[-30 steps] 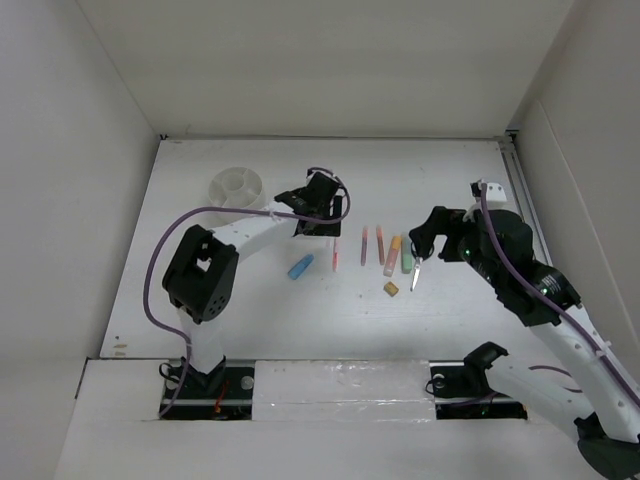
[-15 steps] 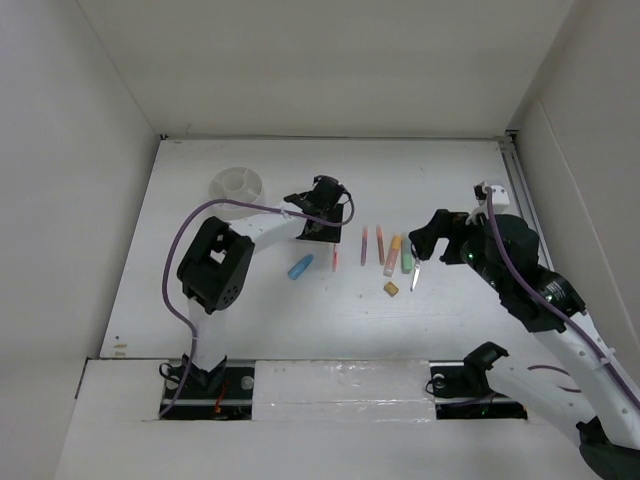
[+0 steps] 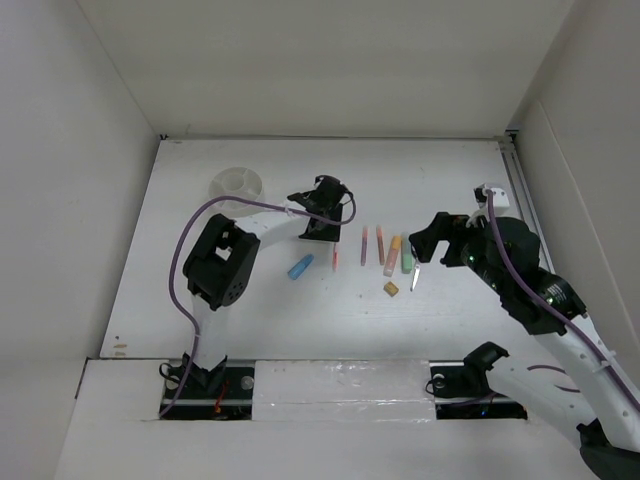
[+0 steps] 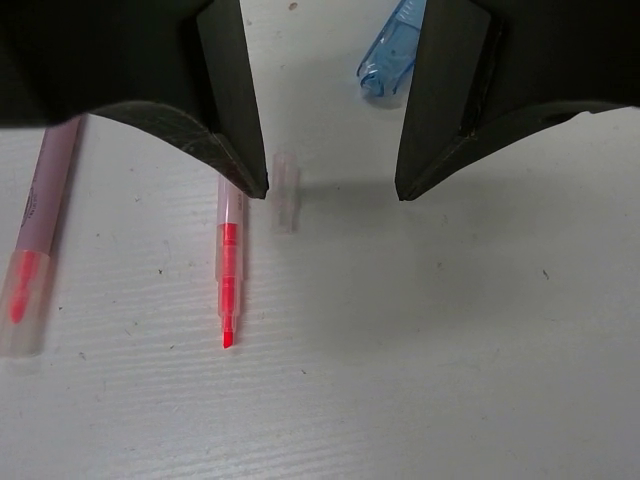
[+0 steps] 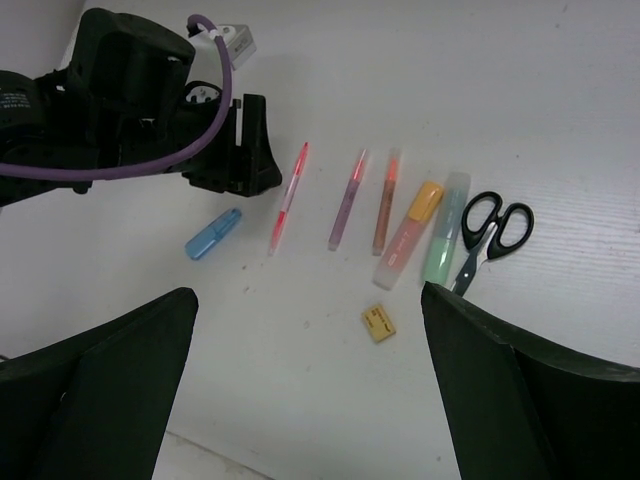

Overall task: Sort the stationery into containers
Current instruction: Pick up the pen cap from the center of the board.

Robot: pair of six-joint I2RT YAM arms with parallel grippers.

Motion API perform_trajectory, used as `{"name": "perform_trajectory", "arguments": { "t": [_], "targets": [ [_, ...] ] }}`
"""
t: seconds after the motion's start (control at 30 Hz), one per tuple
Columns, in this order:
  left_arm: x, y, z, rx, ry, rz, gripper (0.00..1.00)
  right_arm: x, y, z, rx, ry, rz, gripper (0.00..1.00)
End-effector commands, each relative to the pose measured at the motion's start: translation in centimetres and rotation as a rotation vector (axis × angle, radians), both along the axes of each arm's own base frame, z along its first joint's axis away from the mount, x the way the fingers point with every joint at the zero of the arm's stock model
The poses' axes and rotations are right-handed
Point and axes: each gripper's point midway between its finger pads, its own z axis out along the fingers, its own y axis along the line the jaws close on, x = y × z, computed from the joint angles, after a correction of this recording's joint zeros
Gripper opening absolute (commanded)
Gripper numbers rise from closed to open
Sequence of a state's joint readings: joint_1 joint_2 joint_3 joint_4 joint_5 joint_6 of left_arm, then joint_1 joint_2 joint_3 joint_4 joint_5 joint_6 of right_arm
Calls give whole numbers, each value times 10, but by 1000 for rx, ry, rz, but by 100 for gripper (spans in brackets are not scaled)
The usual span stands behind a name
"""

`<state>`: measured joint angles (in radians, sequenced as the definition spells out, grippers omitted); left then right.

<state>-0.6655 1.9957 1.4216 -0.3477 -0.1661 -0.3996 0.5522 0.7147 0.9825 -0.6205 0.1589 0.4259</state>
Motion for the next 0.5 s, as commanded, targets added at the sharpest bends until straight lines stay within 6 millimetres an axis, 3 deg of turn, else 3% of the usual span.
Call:
{"name": "perform_trajectory", "arguments": {
  "t": [0.0,0.2,0.47],
  "targets": [
    [7,-1,9,8,-19,5,50,1,6,13,31,-45,22,100],
    [3,4,0,56,-9,22,45,-1,5,16,36,-53,22,100],
    [-2,3,-6,104,-6,24,45,-3,4,16,36,-53,22,100]
  ]
}}
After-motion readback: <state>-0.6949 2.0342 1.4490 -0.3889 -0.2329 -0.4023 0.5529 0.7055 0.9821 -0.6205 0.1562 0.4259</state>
